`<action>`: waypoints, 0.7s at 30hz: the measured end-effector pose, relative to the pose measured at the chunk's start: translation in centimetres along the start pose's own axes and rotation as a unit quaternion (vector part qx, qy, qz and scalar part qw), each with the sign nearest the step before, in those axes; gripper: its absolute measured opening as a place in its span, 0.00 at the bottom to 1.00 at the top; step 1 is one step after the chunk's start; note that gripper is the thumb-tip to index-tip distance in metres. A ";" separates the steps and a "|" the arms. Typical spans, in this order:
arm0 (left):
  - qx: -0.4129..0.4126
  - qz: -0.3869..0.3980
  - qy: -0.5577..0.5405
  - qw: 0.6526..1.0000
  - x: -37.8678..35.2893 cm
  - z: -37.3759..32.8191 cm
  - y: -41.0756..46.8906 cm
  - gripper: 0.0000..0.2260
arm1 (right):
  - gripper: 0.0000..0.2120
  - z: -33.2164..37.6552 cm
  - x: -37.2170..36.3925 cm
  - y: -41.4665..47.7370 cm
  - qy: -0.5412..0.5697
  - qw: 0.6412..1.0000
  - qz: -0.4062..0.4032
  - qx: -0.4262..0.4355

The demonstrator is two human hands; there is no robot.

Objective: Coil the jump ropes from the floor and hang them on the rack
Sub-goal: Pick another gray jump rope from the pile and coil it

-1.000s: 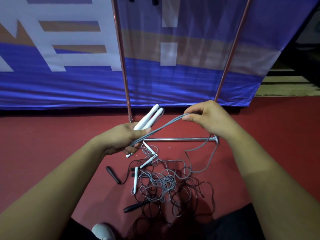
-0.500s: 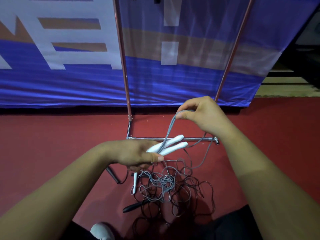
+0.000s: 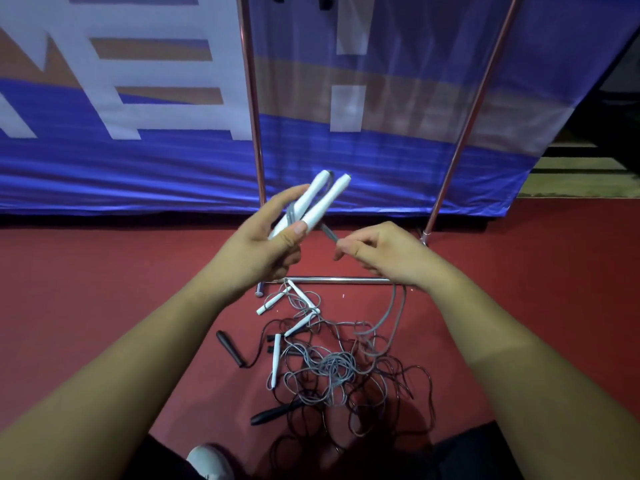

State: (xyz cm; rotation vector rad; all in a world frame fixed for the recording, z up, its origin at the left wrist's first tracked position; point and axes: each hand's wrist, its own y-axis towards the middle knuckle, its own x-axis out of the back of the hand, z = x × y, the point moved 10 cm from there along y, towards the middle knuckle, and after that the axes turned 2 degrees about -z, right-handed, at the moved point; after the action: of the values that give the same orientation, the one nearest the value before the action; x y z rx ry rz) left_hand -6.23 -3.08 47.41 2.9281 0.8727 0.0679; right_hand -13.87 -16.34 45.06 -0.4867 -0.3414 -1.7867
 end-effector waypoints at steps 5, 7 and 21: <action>-0.007 -0.055 -0.014 0.998 1.8 -0.6 0.2 0.11 | 0.07 1.5 0.7 -1.0 0.016 1.000 -0.004 0.026; -0.009 -0.080 -0.007 0.997 2.6 -0.7 0.1 0.07 | 0.06 1.2 0.7 -1.2 0.030 0.999 0.007 0.013; 0.058 -0.131 -0.072 0.987 5.0 1.1 0.6 0.08 | 0.08 0.3 -0.2 -1.8 0.088 0.995 0.020 -0.051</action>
State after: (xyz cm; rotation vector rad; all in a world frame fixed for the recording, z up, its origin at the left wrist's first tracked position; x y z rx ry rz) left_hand -1.62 -0.93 46.47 2.8453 1.2649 -0.2154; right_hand -15.57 -15.55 45.25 -0.4010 -0.1169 -1.7991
